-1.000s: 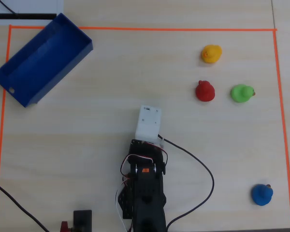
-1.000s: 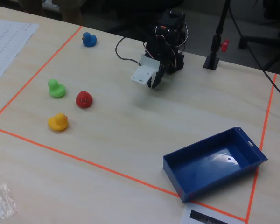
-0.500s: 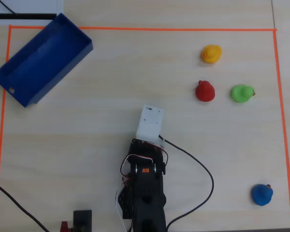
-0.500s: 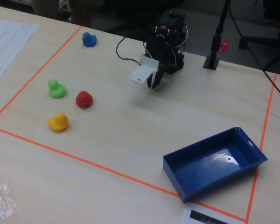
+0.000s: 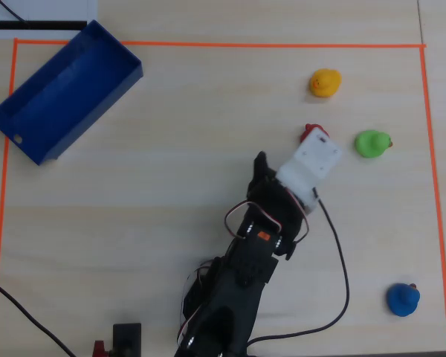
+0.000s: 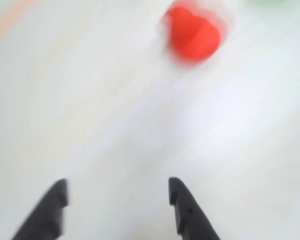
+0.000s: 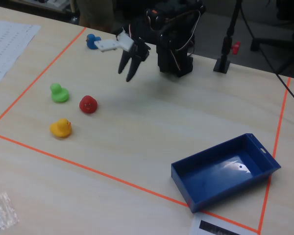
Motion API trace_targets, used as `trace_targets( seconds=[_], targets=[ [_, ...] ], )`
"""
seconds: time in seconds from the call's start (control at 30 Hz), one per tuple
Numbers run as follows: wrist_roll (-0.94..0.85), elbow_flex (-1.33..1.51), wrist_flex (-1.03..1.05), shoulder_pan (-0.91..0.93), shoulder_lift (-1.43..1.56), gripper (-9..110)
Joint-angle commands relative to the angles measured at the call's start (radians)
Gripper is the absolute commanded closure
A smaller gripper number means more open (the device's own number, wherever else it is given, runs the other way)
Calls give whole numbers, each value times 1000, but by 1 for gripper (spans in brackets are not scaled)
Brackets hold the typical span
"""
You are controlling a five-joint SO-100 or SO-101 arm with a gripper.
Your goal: Grasp blue duck and put it into box.
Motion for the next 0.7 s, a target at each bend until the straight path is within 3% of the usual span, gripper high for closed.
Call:
trace_targets(
  seconds=[0.0, 0.27, 0.67],
  targets=[
    [-17, -318, -57, 229, -178, 68],
    [-41, -571, -178, 535, -403, 65],
    [-91, -601, -468, 834, -653, 60]
  ],
)
